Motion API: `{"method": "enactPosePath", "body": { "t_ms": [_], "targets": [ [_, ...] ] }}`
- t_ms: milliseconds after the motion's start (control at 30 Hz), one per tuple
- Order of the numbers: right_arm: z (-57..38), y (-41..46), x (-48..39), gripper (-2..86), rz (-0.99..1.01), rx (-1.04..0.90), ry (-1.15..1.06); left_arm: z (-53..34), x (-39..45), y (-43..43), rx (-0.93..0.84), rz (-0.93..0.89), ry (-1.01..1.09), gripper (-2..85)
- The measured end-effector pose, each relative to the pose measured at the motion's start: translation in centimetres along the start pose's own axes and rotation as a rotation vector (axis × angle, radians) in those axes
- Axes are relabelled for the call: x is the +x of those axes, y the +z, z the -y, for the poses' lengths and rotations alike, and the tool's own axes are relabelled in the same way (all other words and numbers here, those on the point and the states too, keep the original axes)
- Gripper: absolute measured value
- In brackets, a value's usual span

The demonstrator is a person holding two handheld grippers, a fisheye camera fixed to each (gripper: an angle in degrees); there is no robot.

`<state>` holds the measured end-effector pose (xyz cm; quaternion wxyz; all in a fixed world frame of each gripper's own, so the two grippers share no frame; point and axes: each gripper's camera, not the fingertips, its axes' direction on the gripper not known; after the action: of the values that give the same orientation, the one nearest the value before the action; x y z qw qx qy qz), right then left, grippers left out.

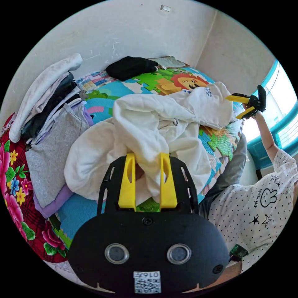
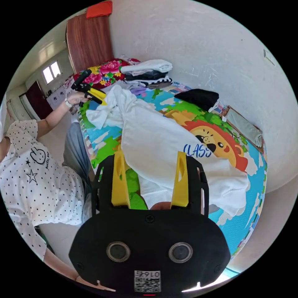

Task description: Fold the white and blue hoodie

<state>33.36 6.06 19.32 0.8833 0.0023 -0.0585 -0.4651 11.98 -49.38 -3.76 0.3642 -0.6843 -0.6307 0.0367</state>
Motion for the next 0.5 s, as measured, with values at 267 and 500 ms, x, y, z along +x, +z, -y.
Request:
{"method": "enactPosePath", "body": {
  "t_ms": [267, 500],
  "targets": [
    [-3.8, 5.3, -7.8, 2.3, -0.374, -0.137, -0.188, 0.1, 4.6, -0.2, -0.118, 0.069, 0.225, 0.7],
    [-2.0, 2.3, -10.3, 0.6, -0.491, -0.092, -0.267, 2.0, 3.0, -8.5, -0.208, 0.230, 0.278, -0.4]
  ]
}}
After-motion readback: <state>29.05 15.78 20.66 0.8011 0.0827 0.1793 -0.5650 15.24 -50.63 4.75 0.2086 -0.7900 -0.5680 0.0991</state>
